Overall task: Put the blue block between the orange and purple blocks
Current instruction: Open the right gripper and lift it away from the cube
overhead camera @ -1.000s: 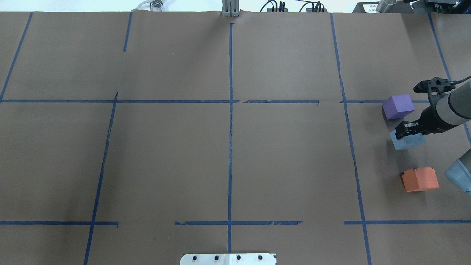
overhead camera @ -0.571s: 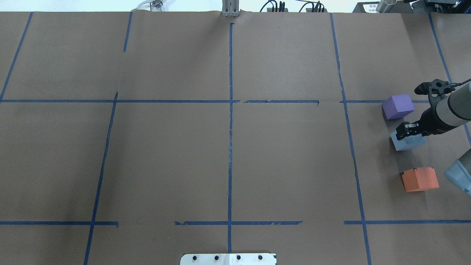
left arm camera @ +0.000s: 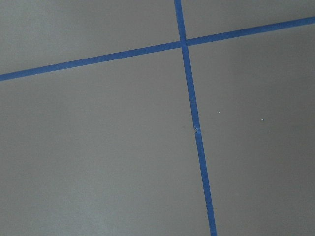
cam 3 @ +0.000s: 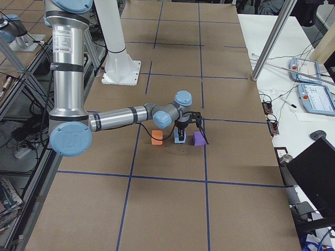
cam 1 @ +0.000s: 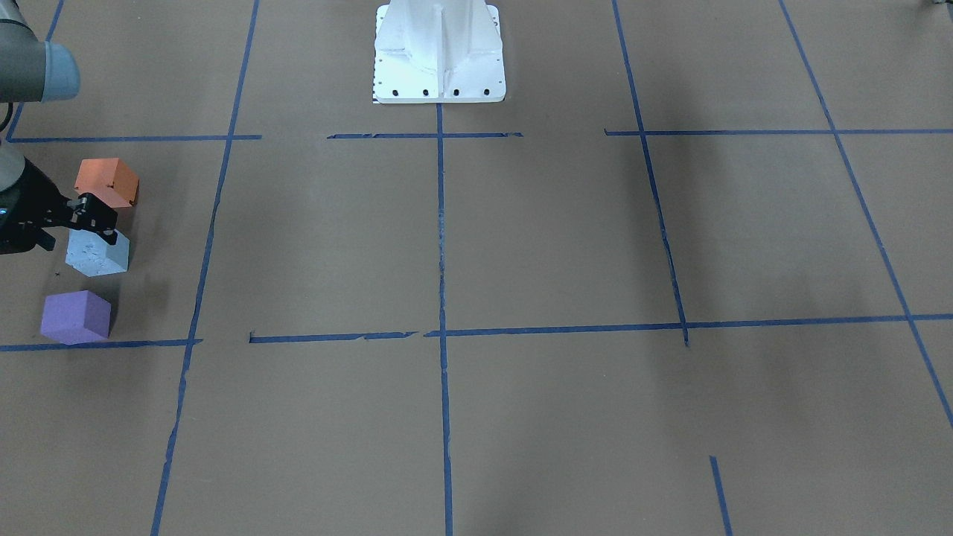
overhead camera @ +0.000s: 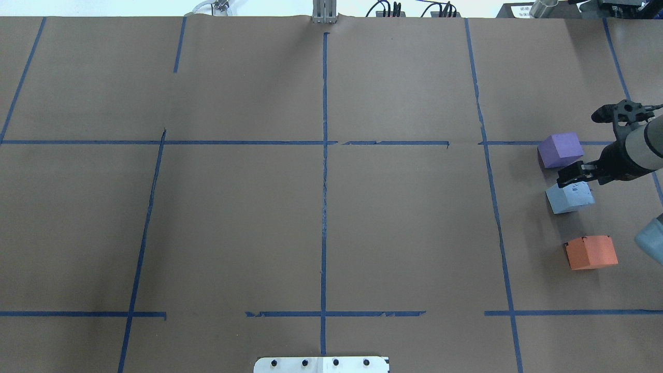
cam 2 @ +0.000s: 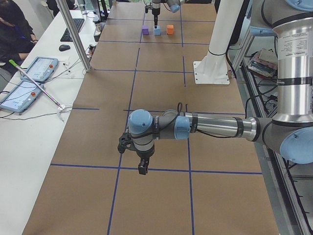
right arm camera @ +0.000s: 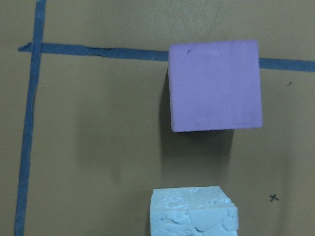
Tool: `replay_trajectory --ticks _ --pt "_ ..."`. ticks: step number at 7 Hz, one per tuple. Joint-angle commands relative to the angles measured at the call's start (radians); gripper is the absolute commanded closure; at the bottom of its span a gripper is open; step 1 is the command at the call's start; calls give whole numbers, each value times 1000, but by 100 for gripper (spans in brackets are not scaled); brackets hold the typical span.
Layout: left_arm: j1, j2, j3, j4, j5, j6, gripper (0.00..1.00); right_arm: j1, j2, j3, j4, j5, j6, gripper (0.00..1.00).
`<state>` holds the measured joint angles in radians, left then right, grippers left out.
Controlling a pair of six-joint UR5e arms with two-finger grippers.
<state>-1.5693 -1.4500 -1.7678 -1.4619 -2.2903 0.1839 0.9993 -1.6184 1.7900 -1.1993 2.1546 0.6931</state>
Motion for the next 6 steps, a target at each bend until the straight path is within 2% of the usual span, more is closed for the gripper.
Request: replay_trajectory --ticks 1,3,4,5,6 --pt "0 0 -1 0 0 0 0 127 -11 23 -142 42 -233 0" --pt "0 -1 -9 -2 2 2 0 300 -101 29 -187 123 -509 0" --pt "0 -1 -6 -2 2 3 0 396 -130 35 -250 151 -649 0" --pt "0 -1 -2 -2 2 2 0 477 -141 37 -332 160 -770 0" --pt "0 -1 2 0 5 0 0 516 -133 80 -474 159 -843 0"
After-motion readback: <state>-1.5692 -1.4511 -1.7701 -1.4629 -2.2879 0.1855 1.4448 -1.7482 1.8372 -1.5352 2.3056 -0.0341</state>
